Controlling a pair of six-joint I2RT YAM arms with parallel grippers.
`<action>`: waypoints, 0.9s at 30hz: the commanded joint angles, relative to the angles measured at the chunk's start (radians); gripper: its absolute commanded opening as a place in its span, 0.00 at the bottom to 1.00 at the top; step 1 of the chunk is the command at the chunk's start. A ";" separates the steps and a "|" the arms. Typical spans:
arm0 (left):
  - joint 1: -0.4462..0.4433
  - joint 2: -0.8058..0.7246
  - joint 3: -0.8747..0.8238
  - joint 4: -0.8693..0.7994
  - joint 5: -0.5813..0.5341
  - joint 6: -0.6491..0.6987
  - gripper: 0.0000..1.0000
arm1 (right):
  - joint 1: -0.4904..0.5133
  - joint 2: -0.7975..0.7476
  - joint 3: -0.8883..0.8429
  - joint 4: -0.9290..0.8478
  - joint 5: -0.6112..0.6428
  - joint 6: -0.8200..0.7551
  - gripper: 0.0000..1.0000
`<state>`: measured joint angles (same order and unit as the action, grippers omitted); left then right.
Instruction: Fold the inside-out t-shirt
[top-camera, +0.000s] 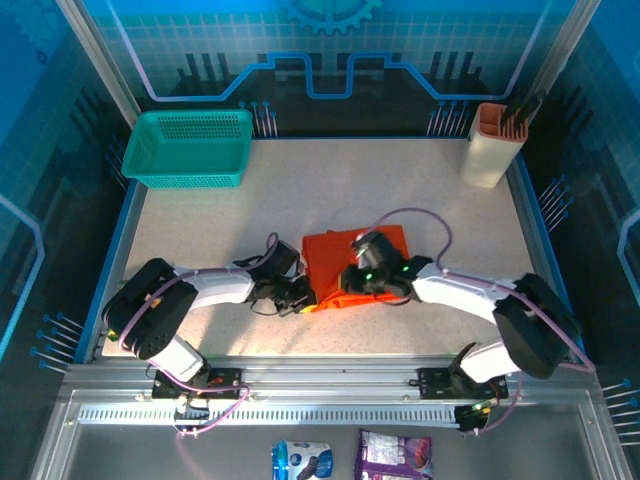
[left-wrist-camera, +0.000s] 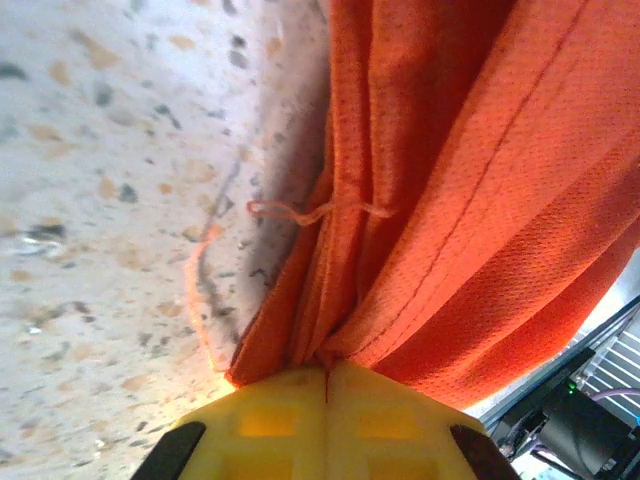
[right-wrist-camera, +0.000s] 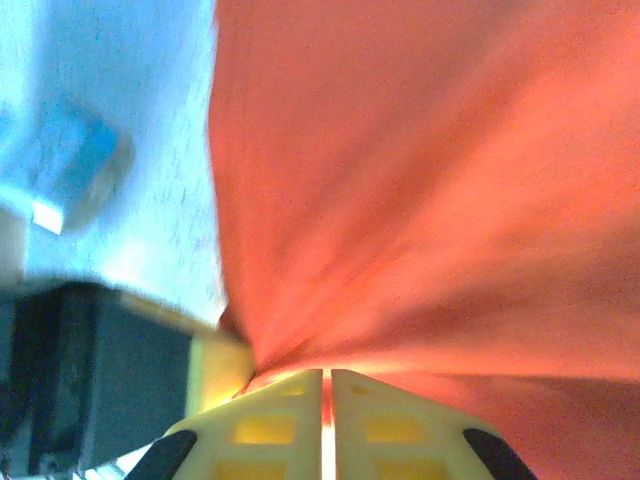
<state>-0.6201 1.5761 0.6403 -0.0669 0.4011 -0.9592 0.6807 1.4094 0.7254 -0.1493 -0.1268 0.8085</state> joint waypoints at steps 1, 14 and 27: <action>0.023 -0.010 -0.011 -0.157 -0.094 0.063 0.05 | -0.159 -0.038 -0.017 -0.170 -0.099 -0.077 0.13; 0.049 -0.015 0.032 -0.229 -0.114 0.111 0.06 | -0.486 0.016 -0.056 -0.290 -0.404 -0.250 0.32; 0.061 0.003 0.049 -0.254 -0.113 0.129 0.07 | -0.549 0.081 -0.110 -0.247 -0.344 -0.228 0.47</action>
<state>-0.5758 1.5578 0.6895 -0.2283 0.3443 -0.8577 0.1787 1.4406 0.6399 -0.4309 -0.4736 0.5774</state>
